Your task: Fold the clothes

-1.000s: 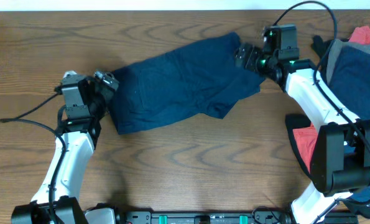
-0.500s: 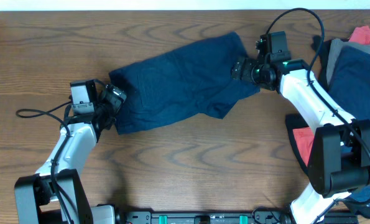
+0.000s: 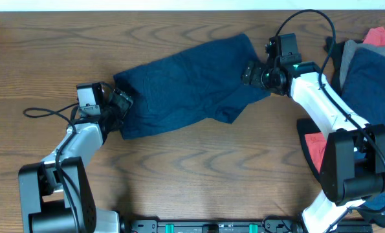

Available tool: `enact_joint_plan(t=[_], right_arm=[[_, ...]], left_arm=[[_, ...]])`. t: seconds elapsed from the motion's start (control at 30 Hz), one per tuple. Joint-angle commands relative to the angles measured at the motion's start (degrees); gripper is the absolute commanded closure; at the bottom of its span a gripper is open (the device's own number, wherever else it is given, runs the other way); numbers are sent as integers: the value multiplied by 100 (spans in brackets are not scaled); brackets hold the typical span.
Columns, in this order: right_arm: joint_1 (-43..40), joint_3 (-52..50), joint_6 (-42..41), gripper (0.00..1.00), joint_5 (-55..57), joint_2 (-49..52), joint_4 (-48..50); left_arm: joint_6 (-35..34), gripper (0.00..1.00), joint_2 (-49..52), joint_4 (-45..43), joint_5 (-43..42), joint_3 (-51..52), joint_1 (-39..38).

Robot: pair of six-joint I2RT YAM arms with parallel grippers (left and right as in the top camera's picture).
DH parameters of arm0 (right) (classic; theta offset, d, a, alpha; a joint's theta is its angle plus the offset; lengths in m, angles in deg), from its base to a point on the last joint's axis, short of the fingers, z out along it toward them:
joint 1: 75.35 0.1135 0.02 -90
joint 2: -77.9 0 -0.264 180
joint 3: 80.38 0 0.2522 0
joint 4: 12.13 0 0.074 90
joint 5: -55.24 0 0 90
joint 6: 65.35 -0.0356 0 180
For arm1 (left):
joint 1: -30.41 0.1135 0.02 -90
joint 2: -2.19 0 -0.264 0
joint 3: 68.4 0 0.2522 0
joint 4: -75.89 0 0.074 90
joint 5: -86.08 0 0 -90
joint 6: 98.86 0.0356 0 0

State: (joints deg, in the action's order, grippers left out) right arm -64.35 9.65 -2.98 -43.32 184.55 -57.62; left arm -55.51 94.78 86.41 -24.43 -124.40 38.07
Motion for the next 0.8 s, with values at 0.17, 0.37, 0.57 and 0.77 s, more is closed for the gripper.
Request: enact_joint_plan(t=[0.17,0.37,0.57,0.77], right_arm=[[70,-26,50,13,168,-13,-109],[70,-28,50,33,170,-13,-269],[70,-31,42,48,407,-13,-570],[70,-31,-59,59,1029,-13,-1034]], left_arm=[[76,38,90,-160,-284,-63,-13],[72,38,356,-118,-282,-63,-13],[68,39,678,-210,-286,-63,-13],[70,88,691,-463,-522,-63,-13]])
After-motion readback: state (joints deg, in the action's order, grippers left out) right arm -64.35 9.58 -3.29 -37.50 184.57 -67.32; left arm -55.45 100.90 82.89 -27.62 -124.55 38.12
